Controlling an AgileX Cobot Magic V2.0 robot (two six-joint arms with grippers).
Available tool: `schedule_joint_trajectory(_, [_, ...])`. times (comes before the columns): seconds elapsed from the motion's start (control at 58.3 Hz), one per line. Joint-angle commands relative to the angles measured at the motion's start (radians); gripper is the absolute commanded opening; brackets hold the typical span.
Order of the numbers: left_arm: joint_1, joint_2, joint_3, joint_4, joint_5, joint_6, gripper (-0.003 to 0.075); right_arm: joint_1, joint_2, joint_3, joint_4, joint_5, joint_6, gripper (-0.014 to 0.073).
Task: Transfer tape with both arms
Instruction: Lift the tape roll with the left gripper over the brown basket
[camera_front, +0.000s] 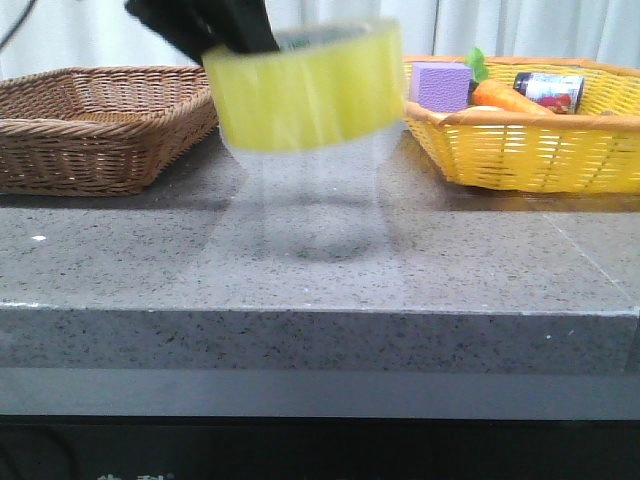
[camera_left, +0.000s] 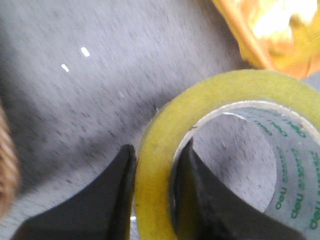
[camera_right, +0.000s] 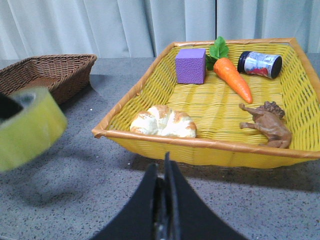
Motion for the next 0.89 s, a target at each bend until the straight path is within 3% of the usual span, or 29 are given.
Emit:
schedule_joint_trajectory(0.0, [0.045, -0.054, -0.093, 0.016, -0.045, -0.01, 0.0029, -0.006, 0.007, -0.025, -0.005, -0.088, 0.0, -0.0068])
schedule_joint_trajectory(0.446, [0.41, -0.038, -0.167, 0.045, -0.075, -0.002, 0.0028, -0.006, 0.007, -0.025, -0.005, -0.088, 0.0, -0.0068])
schedule_joint_trajectory(0.875, [0.485, 0.12, -0.167, 0.071, -0.159, 0.039, 0.0033, -0.006, 0.007, -0.025, -0.005, -0.088, 0.0, -0.0068])
